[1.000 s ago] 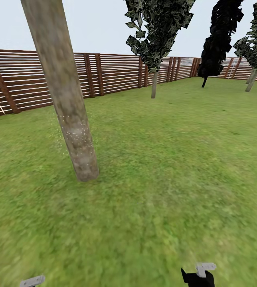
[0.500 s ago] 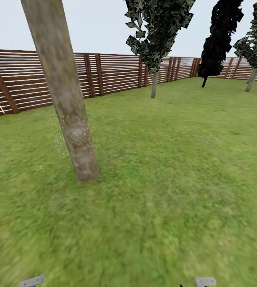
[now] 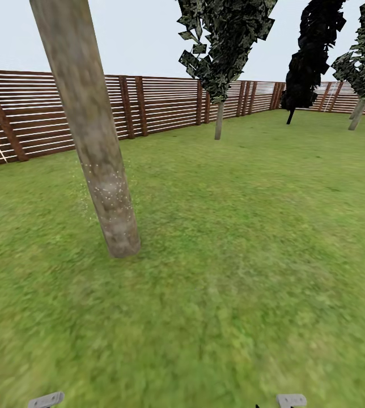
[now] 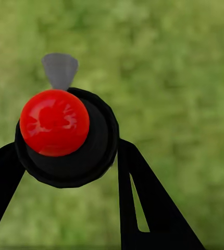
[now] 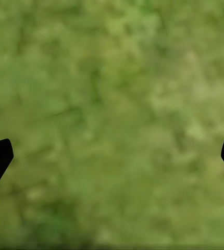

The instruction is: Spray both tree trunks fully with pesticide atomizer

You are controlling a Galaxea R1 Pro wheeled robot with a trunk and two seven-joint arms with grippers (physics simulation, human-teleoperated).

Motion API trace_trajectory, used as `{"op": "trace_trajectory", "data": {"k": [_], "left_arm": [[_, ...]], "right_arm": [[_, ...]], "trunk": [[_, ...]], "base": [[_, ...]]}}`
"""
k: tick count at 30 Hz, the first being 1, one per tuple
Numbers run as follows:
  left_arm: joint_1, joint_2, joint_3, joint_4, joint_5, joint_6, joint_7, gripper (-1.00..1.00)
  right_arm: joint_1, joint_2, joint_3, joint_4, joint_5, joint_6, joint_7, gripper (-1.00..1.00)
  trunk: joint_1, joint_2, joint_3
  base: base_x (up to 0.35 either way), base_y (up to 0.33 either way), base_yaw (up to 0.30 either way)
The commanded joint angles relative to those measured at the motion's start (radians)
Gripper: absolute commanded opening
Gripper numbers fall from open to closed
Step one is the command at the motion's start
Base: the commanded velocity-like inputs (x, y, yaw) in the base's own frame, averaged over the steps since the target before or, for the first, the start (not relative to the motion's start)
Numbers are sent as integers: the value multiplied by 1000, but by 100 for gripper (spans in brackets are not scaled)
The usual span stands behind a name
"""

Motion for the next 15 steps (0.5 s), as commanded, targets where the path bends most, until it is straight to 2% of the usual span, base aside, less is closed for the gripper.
{"op": "trace_trajectory", "data": {"k": [1, 15], "left_arm": [[0, 0, 0, 0, 0, 0, 1, -100], [0, -1, -5, 1, 6, -1, 1, -100]], "right_arm": [[0, 0, 0, 0, 0, 0, 0, 100], [0, 0, 0, 0, 0, 0, 0, 100]], "trunk": [[0, 0, 0], [0, 0, 0]], "base": [[0, 0, 0], [0, 0, 0]]}}
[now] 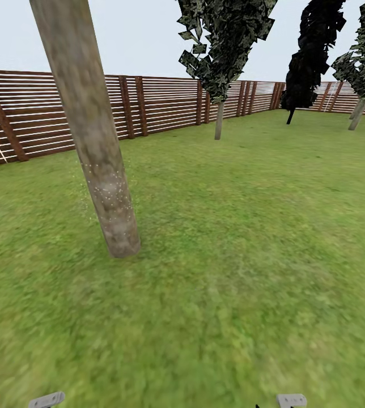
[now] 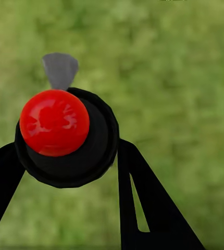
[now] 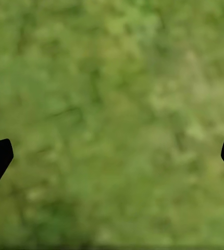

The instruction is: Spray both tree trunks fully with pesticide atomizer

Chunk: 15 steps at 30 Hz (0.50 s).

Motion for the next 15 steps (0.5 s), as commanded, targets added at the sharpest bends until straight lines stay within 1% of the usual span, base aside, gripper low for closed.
{"op": "trace_trajectory", "data": {"k": [1, 15], "left_arm": [[0, 0, 0, 0, 0, 0, 1, -100], [0, 0, 1, 0, 6, 1, 1, -100]], "right_arm": [[0, 0, 0, 0, 0, 0, 0, 100], [0, 0, 0, 0, 0, 0, 0, 100]], "trunk": [[0, 0, 0], [0, 0, 0]], "base": [[0, 0, 0], [0, 0, 0]]}}
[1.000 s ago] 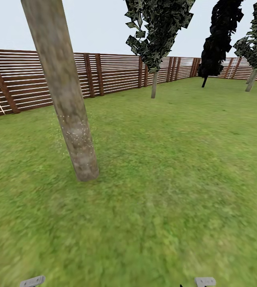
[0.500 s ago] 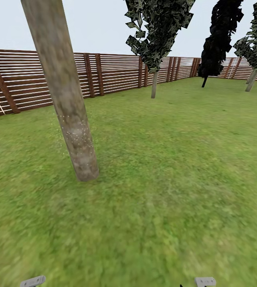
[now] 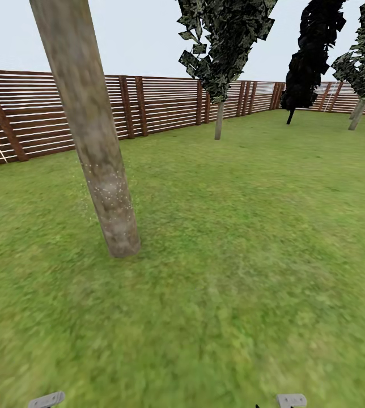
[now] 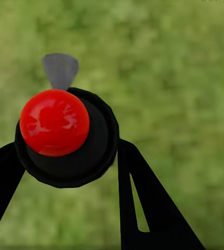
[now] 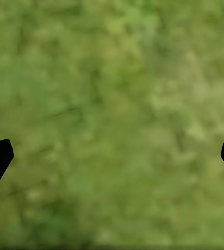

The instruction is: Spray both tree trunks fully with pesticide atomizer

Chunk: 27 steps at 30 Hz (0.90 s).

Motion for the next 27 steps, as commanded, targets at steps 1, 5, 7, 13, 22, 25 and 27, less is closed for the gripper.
{"op": "trace_trajectory", "data": {"k": [1, 5, 7, 13, 22, 25, 27], "left_arm": [[0, 0, 0, 0, 0, 0, 1, -100], [0, 0, 0, 0, 0, 0, 1, -100], [0, 0, 0, 0, 0, 0, 1, -100], [0, 0, -1, 0, 0, 0, 1, -100], [0, 0, 0, 0, 0, 0, 1, -100], [0, 0, 0, 0, 0, 0, 1, -100], [0, 0, 0, 0, 0, 0, 1, -100]], "right_arm": [[0, 0, 0, 0, 0, 0, 0, 100], [0, 0, 0, 0, 0, -1, 0, 100], [0, 0, 0, 0, 0, -1, 0, 100], [0, 0, 0, 0, 0, -1, 0, 100], [0, 0, 0, 0, 0, 0, 0, 100], [0, 0, 0, 0, 0, 0, 0, 100], [0, 0, 0, 0, 0, 0, 0, 100]], "trunk": [[0, 0, 0], [0, 0, 0], [0, 0, 0], [0, 0, 0], [0, 0, 0], [0, 0, 0], [0, 0, 0]], "base": [[0, 0, 0], [0, 0, 0], [0, 0, 0], [0, 0, 0], [0, 0, 0], [0, 0, 0], [0, 0, 0]]}}
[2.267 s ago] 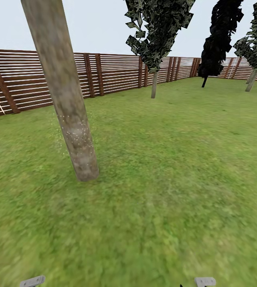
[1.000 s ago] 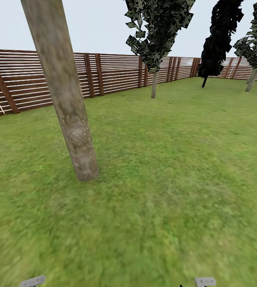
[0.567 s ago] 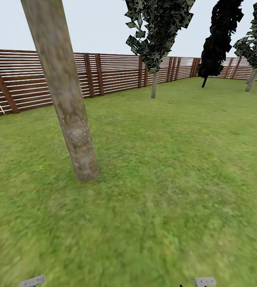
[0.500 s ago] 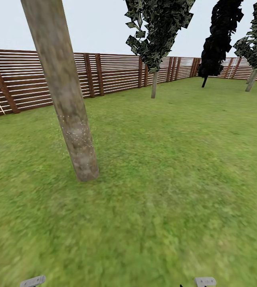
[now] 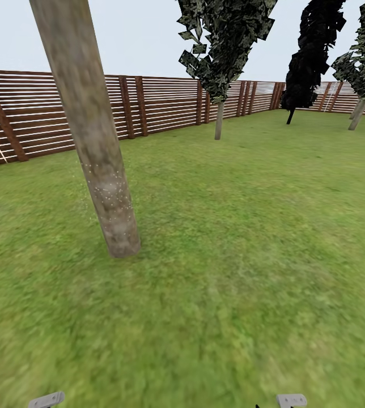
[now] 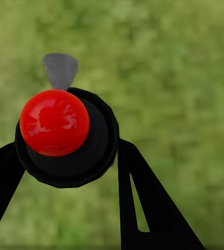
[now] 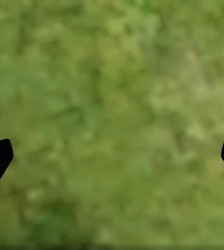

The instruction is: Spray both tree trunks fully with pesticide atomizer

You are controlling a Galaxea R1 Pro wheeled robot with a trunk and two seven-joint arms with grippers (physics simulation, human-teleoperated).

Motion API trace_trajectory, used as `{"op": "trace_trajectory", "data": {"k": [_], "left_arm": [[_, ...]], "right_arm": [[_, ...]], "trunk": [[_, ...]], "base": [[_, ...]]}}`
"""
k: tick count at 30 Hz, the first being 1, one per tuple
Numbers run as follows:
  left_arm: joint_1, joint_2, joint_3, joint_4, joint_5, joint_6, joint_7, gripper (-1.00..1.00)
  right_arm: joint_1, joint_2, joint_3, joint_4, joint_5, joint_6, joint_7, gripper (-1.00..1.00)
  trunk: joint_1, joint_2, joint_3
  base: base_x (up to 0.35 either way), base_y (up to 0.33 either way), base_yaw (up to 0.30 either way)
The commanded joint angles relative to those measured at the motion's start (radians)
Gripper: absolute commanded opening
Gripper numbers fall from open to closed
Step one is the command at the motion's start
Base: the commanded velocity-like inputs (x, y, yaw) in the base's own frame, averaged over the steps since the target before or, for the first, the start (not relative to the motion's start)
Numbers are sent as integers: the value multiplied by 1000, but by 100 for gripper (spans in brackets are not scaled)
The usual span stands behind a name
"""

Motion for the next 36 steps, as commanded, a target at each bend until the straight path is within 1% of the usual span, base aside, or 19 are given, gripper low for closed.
{"op": "trace_trajectory", "data": {"k": [1, 36], "left_arm": [[0, 0, 0, 0, 0, 0, 1, -100], [0, -1, 0, -1, -1, 1, 1, -100]], "right_arm": [[0, 0, 0, 0, 0, 0, 0, 100], [0, 0, 0, 0, 0, 0, 0, 100]], "trunk": [[0, 0, 0], [0, 0, 0]], "base": [[0, 0, 0], [0, 0, 0]]}}
